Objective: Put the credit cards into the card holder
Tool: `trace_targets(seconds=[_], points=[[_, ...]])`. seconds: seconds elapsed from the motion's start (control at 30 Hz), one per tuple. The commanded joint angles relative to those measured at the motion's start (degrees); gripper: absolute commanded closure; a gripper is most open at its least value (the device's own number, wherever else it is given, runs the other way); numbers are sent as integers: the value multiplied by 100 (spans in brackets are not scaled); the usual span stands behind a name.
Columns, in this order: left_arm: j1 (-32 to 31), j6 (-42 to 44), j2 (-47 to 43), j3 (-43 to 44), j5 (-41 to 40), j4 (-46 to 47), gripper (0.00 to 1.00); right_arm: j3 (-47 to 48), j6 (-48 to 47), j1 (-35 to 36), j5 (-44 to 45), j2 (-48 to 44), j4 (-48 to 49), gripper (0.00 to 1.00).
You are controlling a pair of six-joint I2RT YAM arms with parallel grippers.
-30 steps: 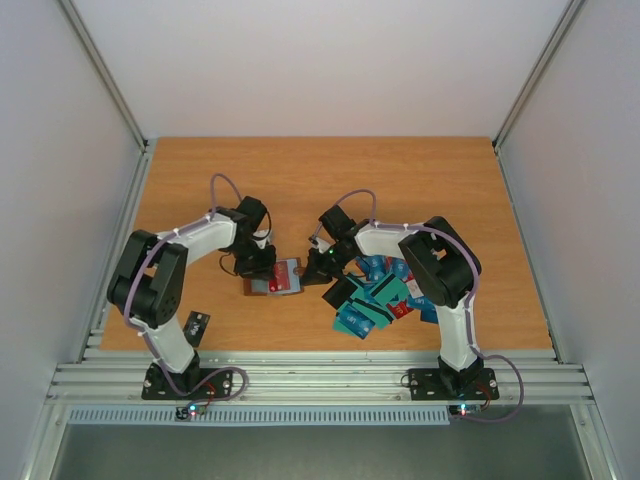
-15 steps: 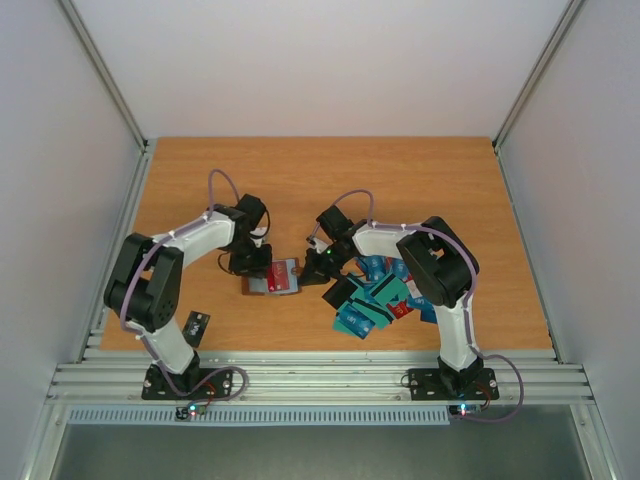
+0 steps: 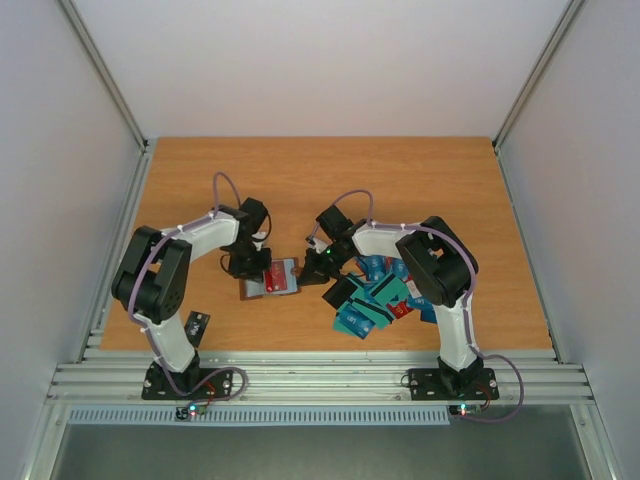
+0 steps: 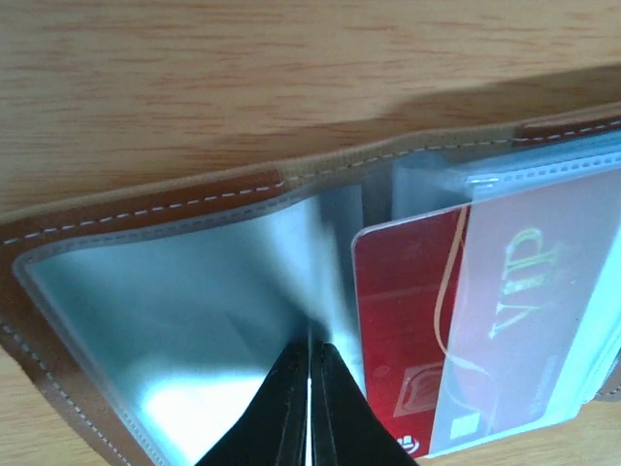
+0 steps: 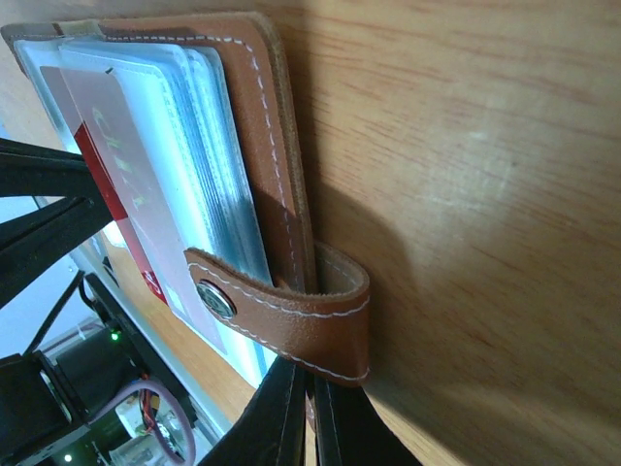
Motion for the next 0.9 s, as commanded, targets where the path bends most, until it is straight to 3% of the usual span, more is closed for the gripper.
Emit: trace_targets(seconds=[0.0,0.53,0.87], points=[[-28,36,204,164,92,130,95,10,-96,74,282,277,-225,96],[-491,0,639,781,-56,-98,95,265,-302,74,337,360,-497,96],[-494,-37,119,524,-369,-315,98,189,-427,-21,452,21,-755,92]])
